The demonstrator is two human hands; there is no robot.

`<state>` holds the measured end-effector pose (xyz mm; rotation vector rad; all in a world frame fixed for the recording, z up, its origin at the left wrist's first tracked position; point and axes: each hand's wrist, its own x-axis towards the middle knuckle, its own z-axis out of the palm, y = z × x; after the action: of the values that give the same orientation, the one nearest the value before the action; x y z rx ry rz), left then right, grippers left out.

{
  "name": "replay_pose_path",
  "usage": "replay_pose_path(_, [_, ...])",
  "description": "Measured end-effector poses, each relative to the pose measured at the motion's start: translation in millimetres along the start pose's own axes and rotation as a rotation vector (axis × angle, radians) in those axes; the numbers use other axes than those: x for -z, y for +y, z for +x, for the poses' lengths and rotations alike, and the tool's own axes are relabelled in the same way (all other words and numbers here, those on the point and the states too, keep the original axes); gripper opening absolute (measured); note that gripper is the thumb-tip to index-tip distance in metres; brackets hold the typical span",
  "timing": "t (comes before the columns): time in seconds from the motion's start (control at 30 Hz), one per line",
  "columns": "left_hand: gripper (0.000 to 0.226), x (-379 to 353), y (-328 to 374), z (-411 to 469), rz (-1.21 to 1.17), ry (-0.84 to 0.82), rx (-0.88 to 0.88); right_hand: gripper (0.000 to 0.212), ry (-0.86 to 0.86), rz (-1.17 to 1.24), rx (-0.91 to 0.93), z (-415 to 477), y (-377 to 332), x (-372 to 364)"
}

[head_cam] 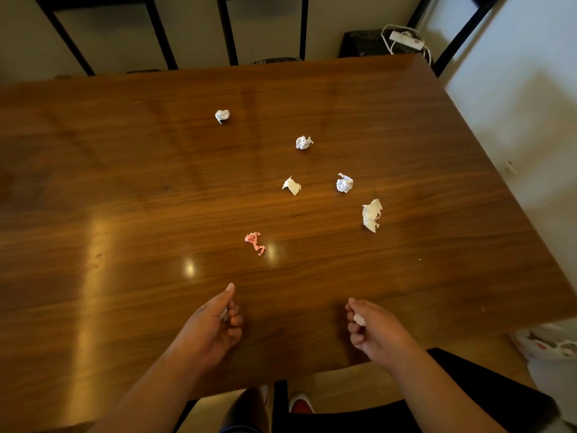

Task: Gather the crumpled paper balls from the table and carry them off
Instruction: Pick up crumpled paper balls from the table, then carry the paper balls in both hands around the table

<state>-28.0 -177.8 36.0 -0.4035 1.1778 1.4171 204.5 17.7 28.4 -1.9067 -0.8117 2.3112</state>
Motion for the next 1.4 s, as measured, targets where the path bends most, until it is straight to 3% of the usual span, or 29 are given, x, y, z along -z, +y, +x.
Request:
replay_pose_path(0.2, [0.027, 8, -38, -38, -0.116, 0.034, -0.040, 0.015, -0.184, 0.121, -0.155, -26, 13, -4])
replay_pose_path(0.33, [0.027, 25, -64, -70, -0.230, 0.066, -0.074, 0.014, -0.297, -0.005, -0.127, -45, 22, -25])
replay_pose_path(0.53, [0.024, 49, -107, -132, -0.412, 0.066, -0.180, 0.036, -0.442, -0.164, -0.142, -90, 61, -53])
replay_pose_path(0.87, [0.023, 136, -205, -255, -0.755, 0.131, -0.399, 0.035, -0.600, -0.628, -0.207, -144, 164, -98])
replay_pose_path(1.13, [0.022, 232, -312, -345, -1.122, 0.374, -0.551, 0.034, -0.723, -1.026, -0.188, -183, 278, -188])
replay_pose_path(1.4, [0.020, 337, -414, -443, -1.380, 0.558, -0.638, 0.033, -0.793, -1.279, -0.237, -240, 452, -264])
